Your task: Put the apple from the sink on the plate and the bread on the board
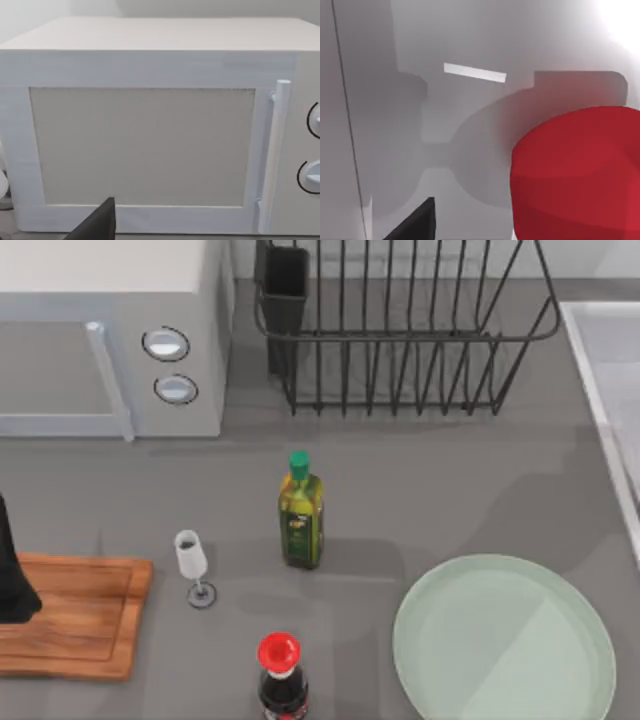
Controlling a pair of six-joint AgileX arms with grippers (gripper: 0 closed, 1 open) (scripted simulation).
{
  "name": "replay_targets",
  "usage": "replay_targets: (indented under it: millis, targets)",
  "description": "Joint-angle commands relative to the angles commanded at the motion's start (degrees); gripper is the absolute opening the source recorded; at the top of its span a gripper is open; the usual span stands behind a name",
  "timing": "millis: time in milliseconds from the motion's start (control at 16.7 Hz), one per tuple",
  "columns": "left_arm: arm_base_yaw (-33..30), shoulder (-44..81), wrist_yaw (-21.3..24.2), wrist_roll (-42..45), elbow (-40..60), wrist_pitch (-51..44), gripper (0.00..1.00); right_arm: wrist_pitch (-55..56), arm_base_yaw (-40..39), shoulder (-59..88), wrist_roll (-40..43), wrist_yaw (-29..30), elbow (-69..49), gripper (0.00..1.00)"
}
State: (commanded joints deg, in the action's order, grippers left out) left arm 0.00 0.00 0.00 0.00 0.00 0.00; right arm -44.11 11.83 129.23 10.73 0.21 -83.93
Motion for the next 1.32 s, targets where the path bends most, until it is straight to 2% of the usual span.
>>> replay_targets:
  millis: [360,1140,1320]
  targets:
    - [0.0,0.0,0.0,0.0,0.0,0.0,1.0,2.6,0.0,1.7,0.0,0.0,1.5,1.0]
    - [0.0,0.0,0.0,0.0,0.0,0.0,1.0,2.6,0.0,1.7,0.0,0.0,1.5,0.02]
    - [0.0,0.0,0.0,0.0,0.0,0.0,1.0,2.6,0.0,1.7,0.0,0.0,1.5,0.0]
